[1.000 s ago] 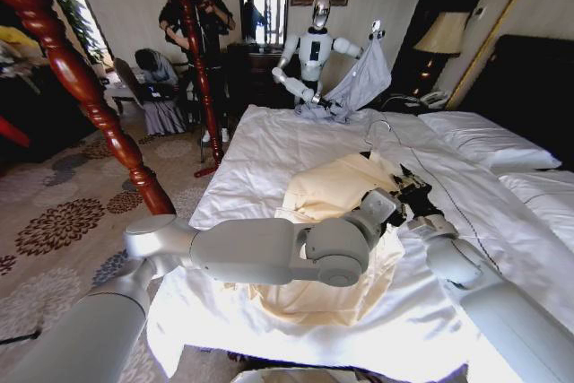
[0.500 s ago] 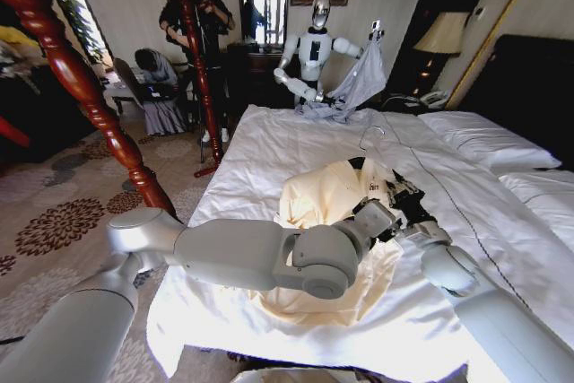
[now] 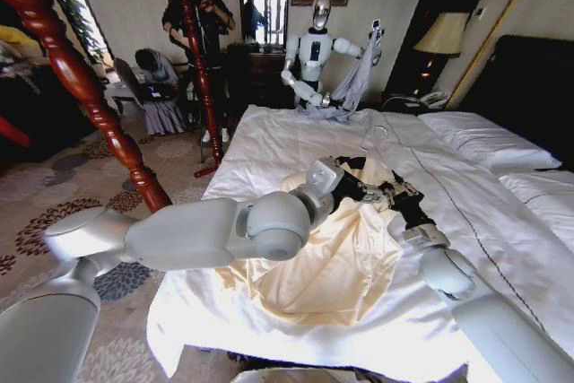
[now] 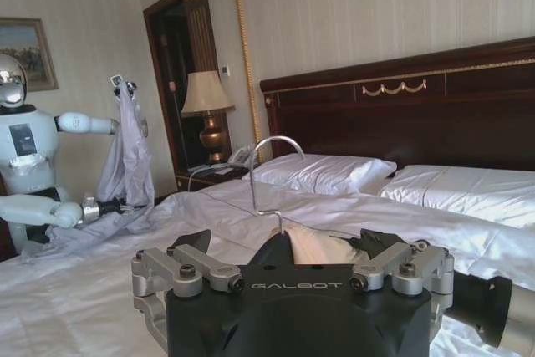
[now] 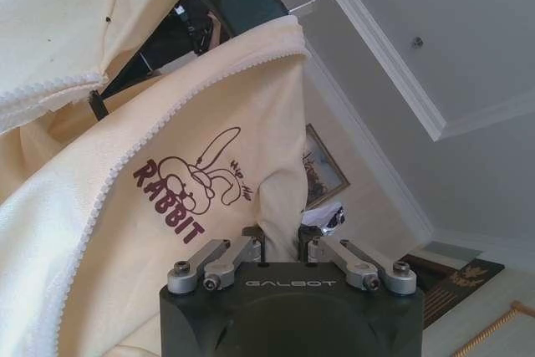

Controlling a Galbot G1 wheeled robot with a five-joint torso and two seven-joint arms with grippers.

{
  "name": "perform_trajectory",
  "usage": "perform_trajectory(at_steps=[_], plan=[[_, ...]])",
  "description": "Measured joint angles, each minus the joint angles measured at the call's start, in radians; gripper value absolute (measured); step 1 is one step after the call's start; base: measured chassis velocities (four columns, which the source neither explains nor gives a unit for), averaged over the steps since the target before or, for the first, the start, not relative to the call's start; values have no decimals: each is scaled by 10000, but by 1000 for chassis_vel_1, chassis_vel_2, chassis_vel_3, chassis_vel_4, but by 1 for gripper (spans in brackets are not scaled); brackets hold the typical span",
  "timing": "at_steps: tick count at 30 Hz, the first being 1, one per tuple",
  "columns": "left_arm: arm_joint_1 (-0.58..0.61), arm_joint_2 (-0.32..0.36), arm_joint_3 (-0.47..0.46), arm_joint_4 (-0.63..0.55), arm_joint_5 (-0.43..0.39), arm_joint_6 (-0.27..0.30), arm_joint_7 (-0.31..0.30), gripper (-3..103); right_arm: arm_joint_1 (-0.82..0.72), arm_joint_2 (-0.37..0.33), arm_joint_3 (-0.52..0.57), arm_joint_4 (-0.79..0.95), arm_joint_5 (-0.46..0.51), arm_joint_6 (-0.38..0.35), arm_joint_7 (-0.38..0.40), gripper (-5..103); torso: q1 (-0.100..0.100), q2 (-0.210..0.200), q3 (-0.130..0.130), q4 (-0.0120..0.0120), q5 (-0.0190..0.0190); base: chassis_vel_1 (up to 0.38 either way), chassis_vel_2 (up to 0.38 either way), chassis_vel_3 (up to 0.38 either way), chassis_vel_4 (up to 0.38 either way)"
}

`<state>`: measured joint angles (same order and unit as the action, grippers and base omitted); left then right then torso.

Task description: Pick up the clothes from the bed and hang them on the clothes hanger.

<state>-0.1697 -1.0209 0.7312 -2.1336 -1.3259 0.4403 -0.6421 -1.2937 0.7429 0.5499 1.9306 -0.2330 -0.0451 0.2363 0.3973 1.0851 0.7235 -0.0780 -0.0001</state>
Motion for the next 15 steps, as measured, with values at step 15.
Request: perform_trajectory(at_steps=[15], plan=[[1205, 3466, -359, 1275, 3124, -2217, 6606, 100, -11, 103, -37, -36, -500, 549, 106, 19, 0, -1, -1, -3, 0, 0, 0, 0, 0]])
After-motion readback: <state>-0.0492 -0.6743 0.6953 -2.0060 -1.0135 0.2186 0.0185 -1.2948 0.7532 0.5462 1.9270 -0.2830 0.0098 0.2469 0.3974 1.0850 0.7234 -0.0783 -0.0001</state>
